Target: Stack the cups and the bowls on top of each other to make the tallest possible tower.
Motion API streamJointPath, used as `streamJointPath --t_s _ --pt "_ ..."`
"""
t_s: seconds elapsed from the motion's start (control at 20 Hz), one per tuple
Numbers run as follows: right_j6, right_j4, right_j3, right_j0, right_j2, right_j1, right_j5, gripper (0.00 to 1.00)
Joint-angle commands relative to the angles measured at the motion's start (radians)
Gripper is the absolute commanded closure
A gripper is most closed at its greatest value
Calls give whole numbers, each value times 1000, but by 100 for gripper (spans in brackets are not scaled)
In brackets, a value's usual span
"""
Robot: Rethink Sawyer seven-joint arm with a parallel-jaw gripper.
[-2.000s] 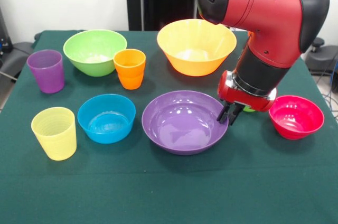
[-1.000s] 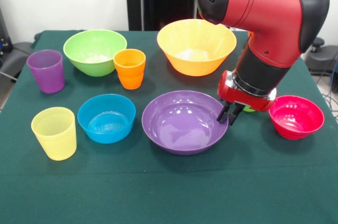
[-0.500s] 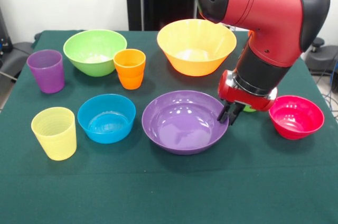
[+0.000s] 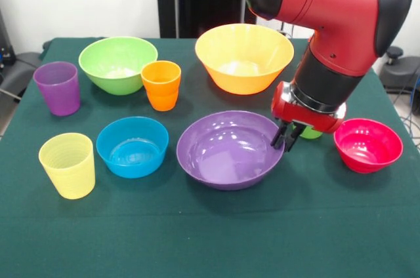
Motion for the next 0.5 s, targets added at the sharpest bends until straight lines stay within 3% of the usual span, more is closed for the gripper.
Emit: streamJointPath --t_s 0.05,0.1,0.15,0.5 --pt "85 1 70 -16 112 -9 -26 100" --pt "85 1 69 -16 112 -8 -26 100" --pt "85 1 69 -16 112 -8 -26 0" --pt "86 1 70 -15 113 -8 -22 0"
